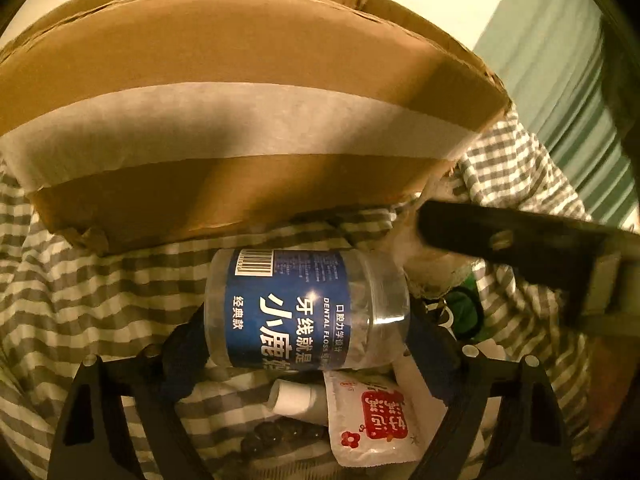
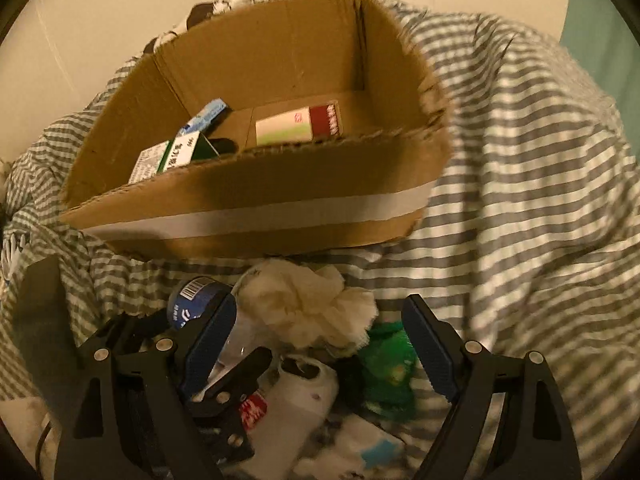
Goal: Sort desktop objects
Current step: 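Grasp the blue-labelled dental floss bottle with the left tool, then lift the floss bottle with the left tool while the right tool grasps a crumpled white tissue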
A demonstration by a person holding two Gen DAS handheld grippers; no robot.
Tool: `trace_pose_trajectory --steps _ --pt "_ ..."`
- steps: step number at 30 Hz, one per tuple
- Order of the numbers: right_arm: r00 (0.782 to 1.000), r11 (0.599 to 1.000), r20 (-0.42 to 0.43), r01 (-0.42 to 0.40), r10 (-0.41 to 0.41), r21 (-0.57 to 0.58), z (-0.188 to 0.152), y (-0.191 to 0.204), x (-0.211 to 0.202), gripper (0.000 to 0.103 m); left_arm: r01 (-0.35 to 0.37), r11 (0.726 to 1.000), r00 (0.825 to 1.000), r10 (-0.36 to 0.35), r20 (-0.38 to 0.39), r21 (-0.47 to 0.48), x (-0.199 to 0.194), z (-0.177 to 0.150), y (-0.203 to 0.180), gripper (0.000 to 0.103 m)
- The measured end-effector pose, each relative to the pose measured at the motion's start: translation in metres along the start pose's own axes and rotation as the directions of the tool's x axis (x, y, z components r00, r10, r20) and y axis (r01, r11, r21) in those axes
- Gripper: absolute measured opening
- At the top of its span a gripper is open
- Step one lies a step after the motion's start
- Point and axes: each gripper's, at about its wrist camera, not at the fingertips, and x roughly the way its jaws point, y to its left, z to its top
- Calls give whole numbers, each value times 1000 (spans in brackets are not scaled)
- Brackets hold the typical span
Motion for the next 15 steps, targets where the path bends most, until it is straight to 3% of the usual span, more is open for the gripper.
trace_pose_trajectory --steps 2,3,4,6,15 --pt "1000 1000 0 19 -19 -16 1 2 7 81 4 1000 1000 -4 0 -22 0 0 5 90" --pt "999 999 -9 37 -38 -27 2 3 11 65 0 1000 1000 0 0 -26 0 0 6 90" --pt "998 998 -17 63 -63 -32 2 3 14 38 -3 1000 1000 3 -1 -27 0 0 7 90" --pt "988 988 -2 153 -154 -32 0 -1 15 18 -4 1000 1000 4 -1 -24 1 0 7 90" --pt "988 989 51 148 -148 18 -5 -10 -24 12 -12 997 1000 14 25 -78 -17 -5 19 90"
